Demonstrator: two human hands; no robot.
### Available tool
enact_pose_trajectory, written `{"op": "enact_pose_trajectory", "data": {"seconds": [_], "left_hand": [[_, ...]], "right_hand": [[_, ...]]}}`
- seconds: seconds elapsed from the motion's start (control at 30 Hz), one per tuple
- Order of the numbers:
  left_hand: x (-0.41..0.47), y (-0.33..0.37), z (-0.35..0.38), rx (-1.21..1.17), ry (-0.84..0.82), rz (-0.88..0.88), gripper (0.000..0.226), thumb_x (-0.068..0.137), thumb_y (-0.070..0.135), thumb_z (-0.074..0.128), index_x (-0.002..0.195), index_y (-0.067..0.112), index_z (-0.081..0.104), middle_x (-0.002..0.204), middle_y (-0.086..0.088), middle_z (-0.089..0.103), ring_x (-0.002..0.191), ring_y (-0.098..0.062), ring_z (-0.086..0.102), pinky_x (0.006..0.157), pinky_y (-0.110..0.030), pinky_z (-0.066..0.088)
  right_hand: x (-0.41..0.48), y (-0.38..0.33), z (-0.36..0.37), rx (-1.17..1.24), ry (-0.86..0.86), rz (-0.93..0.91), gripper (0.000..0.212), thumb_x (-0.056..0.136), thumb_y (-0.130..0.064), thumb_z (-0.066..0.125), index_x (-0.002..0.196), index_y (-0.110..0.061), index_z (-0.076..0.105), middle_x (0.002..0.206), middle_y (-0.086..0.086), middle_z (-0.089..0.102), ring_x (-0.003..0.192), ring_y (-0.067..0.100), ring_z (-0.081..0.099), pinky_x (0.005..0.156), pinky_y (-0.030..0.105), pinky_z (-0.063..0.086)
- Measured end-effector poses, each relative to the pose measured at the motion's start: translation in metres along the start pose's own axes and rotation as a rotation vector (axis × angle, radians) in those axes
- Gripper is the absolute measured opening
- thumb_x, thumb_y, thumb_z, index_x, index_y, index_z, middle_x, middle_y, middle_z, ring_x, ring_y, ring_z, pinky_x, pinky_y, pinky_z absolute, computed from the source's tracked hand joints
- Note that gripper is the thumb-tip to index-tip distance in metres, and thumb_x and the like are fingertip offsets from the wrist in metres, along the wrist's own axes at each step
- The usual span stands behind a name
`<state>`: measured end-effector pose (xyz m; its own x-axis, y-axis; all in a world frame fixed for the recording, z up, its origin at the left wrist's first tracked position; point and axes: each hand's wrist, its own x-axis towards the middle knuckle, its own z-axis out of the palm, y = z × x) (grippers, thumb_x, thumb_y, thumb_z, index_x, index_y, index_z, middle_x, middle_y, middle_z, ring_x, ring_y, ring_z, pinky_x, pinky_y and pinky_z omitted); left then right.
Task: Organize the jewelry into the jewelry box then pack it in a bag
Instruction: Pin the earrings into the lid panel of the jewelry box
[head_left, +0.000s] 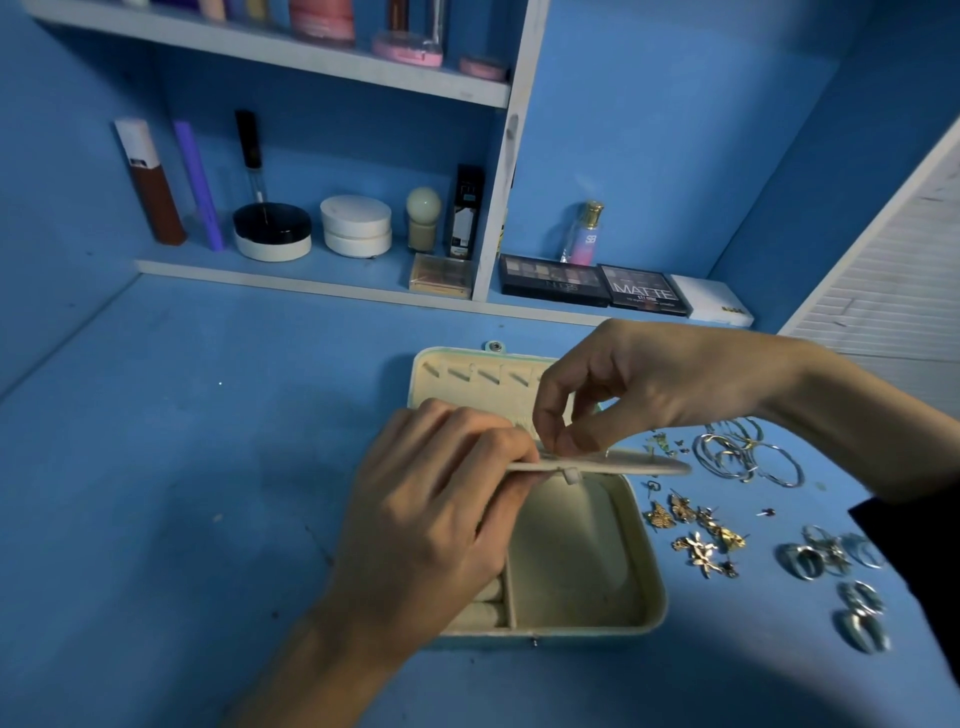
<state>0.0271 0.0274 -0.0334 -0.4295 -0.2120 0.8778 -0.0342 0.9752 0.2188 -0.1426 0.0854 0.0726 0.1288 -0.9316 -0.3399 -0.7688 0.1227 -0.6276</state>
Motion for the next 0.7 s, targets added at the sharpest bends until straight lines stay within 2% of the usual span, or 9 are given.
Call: {"op": "enact_pose_trajectory", "data": {"seconds": [0.13, 0.3, 0.53, 0.63, 0.7], "left_hand": [[-0.001, 0.001, 0.000, 0.015, 0.001, 0.010, 0.012, 0.089, 0.015, 0.068, 0.084, 0.013, 0.057, 0.080, -0.001, 0.062, 0.073, -0.020, 0.052, 0.065, -0.035, 0.043], [0.000, 0.001, 0.000, 0.022, 0.002, 0.015, 0.011, 0.089, 0.013, 0.066, 0.084, 0.013, 0.057, 0.080, -0.001, 0.061, 0.072, -0.020, 0.051, 0.066, -0.034, 0.043], [0.000, 0.001, 0.000, 0.053, -0.002, 0.022, 0.011, 0.090, 0.011, 0.065, 0.079, 0.009, 0.062, 0.079, -0.002, 0.062, 0.072, -0.021, 0.052, 0.067, -0.032, 0.042], [0.000, 0.002, 0.000, 0.061, 0.002, 0.020, 0.012, 0.089, 0.010, 0.065, 0.076, 0.007, 0.064, 0.079, -0.003, 0.062, 0.071, -0.021, 0.052, 0.066, -0.032, 0.043], [0.000, 0.002, 0.000, 0.063, 0.004, 0.027, 0.013, 0.089, 0.010, 0.064, 0.076, 0.007, 0.064, 0.079, -0.003, 0.062, 0.072, -0.021, 0.052, 0.067, -0.031, 0.042]], "right_hand": [[0.001, -0.001, 0.001, -0.042, -0.010, 0.012, 0.007, 0.076, -0.019, 0.064, 0.079, -0.022, 0.070, 0.079, -0.002, 0.069, 0.071, 0.007, 0.058, 0.081, 0.046, 0.048], [0.001, -0.002, 0.001, -0.067, -0.012, 0.020, 0.009, 0.081, -0.016, 0.066, 0.078, -0.024, 0.069, 0.077, -0.007, 0.068, 0.069, 0.002, 0.058, 0.081, 0.040, 0.048], [0.000, -0.010, 0.003, -0.112, -0.012, 0.077, 0.013, 0.082, -0.015, 0.063, 0.075, -0.023, 0.069, 0.074, -0.012, 0.067, 0.067, -0.003, 0.056, 0.076, 0.019, 0.042], [-0.001, -0.012, 0.004, -0.127, 0.006, 0.098, 0.012, 0.082, -0.015, 0.063, 0.075, -0.023, 0.069, 0.071, -0.014, 0.065, 0.063, -0.005, 0.054, 0.068, 0.008, 0.039], [-0.003, -0.013, 0.005, -0.119, 0.013, 0.106, 0.014, 0.082, -0.015, 0.062, 0.074, -0.025, 0.068, 0.070, -0.015, 0.065, 0.061, -0.006, 0.053, 0.066, 0.007, 0.039]]}}
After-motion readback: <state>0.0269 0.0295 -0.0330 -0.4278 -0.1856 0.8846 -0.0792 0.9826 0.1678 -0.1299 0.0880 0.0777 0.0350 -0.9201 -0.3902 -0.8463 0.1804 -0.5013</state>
